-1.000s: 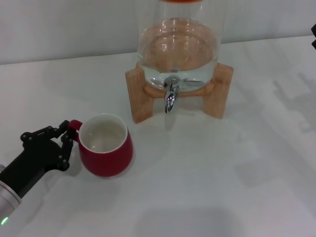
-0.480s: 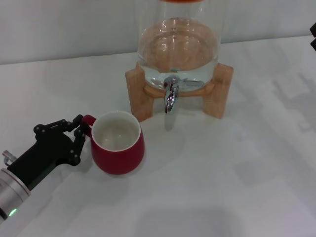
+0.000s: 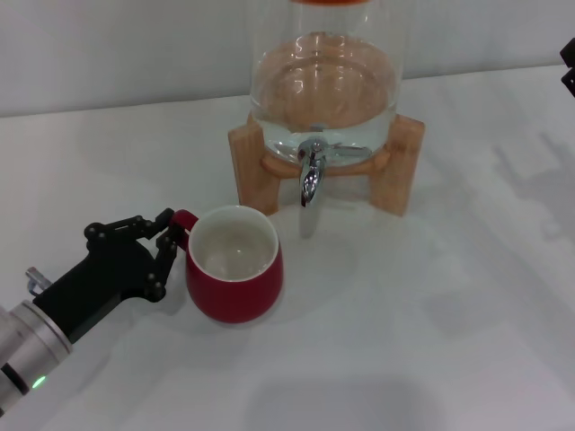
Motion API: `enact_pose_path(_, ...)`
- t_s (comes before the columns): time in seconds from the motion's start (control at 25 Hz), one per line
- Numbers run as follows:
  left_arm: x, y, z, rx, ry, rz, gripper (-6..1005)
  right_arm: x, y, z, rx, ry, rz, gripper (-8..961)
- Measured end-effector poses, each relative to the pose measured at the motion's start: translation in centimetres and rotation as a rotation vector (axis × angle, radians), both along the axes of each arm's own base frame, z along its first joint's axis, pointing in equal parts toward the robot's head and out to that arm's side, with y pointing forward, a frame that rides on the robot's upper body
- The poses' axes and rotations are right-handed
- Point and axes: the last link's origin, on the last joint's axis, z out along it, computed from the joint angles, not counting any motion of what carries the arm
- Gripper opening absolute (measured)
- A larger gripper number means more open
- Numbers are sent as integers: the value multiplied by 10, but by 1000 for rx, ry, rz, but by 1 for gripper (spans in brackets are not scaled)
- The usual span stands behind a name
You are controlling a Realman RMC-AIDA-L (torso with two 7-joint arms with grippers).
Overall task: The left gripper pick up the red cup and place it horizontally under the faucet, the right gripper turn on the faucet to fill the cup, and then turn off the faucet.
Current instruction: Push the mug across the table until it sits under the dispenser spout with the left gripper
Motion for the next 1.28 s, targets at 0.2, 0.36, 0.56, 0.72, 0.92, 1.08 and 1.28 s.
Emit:
enact_pose_path(0.2, 7, -1, -4, -21, 4, -35, 101, -1, 0, 0, -1, 0, 2, 823)
enact_pose_path(0.36, 10, -2, -7, -34, 7, -54, 101, -1, 1, 0, -1, 0, 3, 823)
enact_pose_path(0.56, 10, -2, -7, -35, 11, -53, 101, -1, 1, 0, -1, 0, 4, 823)
enact_pose_path(0.72, 10, 0, -8, -35, 21, -47, 101, 0, 1, -1, -4, -1, -3, 823)
enact_pose_path(0.92, 10, 4, -8, -33, 38, -47, 101, 0, 2, -1, -7, -1, -5, 823)
enact_pose_path(1.08, 11, 6, -8, -31, 48, -49, 101, -1, 3, -1, -7, -2, -4, 823)
enact_pose_path(1.28, 13, 11, -9, -32, 62, -50, 101, -1, 3, -1, -7, -2, -2, 823)
